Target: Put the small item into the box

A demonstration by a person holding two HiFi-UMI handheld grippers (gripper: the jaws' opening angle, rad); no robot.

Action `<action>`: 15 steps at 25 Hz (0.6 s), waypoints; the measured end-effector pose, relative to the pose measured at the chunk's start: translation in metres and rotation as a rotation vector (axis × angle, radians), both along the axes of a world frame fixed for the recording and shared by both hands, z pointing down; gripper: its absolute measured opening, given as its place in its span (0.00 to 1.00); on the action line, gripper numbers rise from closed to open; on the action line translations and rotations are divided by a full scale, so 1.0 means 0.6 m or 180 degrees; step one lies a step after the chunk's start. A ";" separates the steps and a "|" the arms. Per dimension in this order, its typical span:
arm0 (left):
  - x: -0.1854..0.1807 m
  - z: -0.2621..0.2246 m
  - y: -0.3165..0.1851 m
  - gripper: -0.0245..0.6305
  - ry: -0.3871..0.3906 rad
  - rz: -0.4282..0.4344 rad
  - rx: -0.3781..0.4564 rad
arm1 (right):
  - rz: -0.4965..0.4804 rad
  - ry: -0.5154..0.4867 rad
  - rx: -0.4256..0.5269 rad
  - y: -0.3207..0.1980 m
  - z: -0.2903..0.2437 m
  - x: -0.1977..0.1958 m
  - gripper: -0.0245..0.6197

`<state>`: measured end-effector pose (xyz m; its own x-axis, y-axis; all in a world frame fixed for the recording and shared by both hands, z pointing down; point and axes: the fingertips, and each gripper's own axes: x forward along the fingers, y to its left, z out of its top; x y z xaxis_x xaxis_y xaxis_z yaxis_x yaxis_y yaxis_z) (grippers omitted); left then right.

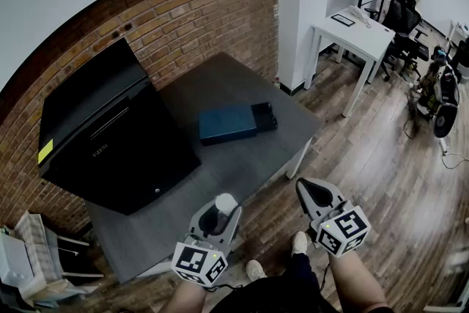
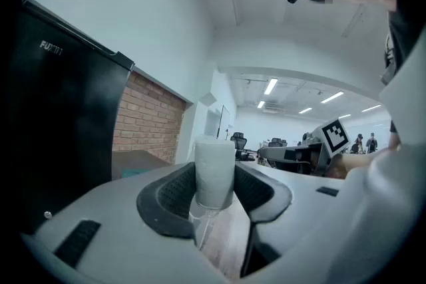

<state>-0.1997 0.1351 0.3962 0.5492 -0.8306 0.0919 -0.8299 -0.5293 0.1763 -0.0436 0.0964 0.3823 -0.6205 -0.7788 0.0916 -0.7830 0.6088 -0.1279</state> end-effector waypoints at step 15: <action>0.008 0.003 0.004 0.34 0.0004 0.0015 0.0011 | -0.0094 -0.0097 0.0013 0.005 -0.003 0.001 0.07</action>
<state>-0.1949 0.1373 0.3977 0.5533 -0.8283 0.0882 -0.8271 -0.5339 0.1756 -0.0428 0.0996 0.3805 -0.6458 -0.7604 0.0692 -0.7604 0.6322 -0.1490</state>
